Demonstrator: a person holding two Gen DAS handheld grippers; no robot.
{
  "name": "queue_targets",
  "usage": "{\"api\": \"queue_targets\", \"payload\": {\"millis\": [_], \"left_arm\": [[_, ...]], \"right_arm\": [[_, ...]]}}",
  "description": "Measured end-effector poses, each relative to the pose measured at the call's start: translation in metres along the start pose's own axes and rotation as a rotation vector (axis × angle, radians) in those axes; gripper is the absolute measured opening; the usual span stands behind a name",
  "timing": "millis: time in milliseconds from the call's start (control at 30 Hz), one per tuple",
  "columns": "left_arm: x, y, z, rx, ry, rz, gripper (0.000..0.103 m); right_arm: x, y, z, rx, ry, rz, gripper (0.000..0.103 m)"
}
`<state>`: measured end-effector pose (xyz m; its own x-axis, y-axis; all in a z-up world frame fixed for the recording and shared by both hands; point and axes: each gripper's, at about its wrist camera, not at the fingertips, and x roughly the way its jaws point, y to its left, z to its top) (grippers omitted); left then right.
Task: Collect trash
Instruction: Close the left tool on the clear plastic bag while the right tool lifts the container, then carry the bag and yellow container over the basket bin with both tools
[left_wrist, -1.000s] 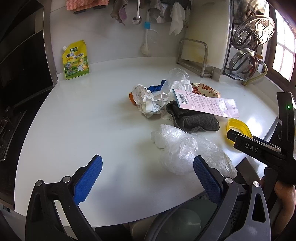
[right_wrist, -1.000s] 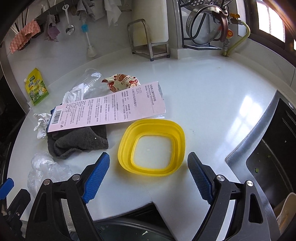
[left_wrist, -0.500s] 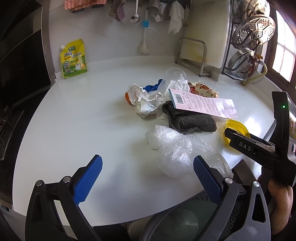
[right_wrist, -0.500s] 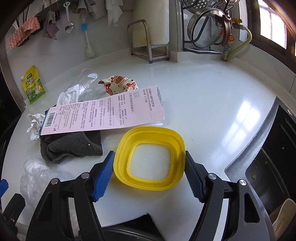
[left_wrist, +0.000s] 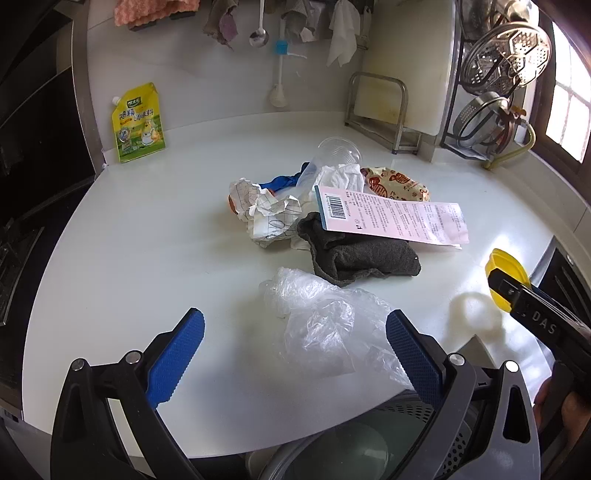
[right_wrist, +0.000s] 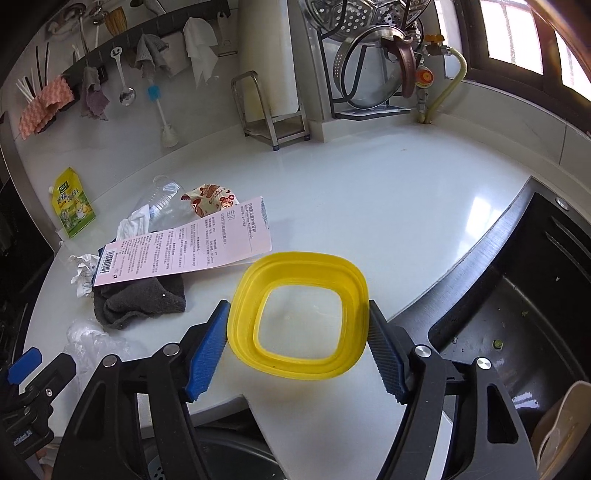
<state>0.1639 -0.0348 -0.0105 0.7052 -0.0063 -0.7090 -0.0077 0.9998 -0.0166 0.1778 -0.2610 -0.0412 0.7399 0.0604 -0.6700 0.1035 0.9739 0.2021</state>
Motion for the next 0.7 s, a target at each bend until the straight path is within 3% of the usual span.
{"api": "queue_targets", "payload": {"millis": [167, 267, 367, 433, 600, 700], "left_arm": [[0.02, -0.007, -0.001, -0.007, 0.021, 0.032, 0.097], [0.021, -0.013, -0.005, 0.012, -0.007, 0.044, 0.094], [0.021, -0.019, -0.007, 0.037, -0.012, 0.028, 0.07], [0.021, -0.021, -0.008, 0.042, -0.014, 0.02, 0.067], [0.018, -0.02, -0.01, 0.05, -0.023, -0.011, 0.042], [0.014, -0.017, -0.011, 0.055, -0.023, -0.023, 0.035]], "right_arm": [[-0.008, -0.009, -0.003, 0.019, -0.02, 0.019, 0.069], [-0.01, -0.013, -0.004, 0.031, -0.026, 0.029, 0.069], [-0.012, -0.015, -0.003, 0.038, -0.03, 0.035, 0.069], [-0.013, -0.014, -0.004, 0.038, -0.033, 0.038, 0.069], [-0.015, -0.012, -0.008, 0.032, -0.031, 0.044, 0.069], [-0.019, -0.011, -0.012, 0.031, -0.033, 0.047, 0.069]]}}
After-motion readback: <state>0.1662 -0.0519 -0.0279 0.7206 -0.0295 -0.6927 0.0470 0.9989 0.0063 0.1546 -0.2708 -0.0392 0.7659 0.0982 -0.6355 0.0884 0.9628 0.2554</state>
